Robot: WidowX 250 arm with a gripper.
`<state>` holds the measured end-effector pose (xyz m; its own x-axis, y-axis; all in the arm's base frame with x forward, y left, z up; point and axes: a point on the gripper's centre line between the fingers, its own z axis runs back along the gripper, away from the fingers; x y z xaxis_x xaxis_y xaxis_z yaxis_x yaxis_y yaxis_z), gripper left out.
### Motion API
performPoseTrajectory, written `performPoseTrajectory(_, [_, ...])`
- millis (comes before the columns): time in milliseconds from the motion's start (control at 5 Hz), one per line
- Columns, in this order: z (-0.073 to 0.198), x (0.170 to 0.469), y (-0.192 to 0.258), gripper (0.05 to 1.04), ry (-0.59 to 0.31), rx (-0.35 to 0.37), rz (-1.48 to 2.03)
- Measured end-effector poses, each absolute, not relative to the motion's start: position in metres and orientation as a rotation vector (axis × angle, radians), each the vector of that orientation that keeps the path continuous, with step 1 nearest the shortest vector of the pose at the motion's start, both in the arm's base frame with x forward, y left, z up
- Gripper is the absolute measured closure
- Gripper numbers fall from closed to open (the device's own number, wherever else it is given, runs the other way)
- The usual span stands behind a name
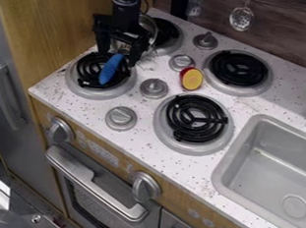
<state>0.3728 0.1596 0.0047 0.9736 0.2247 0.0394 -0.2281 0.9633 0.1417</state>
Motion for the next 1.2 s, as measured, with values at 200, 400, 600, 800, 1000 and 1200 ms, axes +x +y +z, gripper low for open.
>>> performPoseTrajectory(200, [-0.015,0.366,0.156,0.086,0.025,0.129,0.228])
performPoseTrajectory(400, [-0.027,0.382,0.156,0.086,0.008,0.057,0.212])
performPoseTrajectory(600, [-0.033,0.398,0.166,0.086,-0.006,0.051,0.231])
performPoseTrajectory(800, [-0.036,0.401,0.188,0.086,-0.015,0.063,0.294])
performPoseTrajectory(1000, [-0.042,0.389,0.203,0.086,-0.014,0.061,0.35])
performPoseTrajectory(1200, [-0.028,0.383,0.198,0.086,-0.044,0.058,0.345])
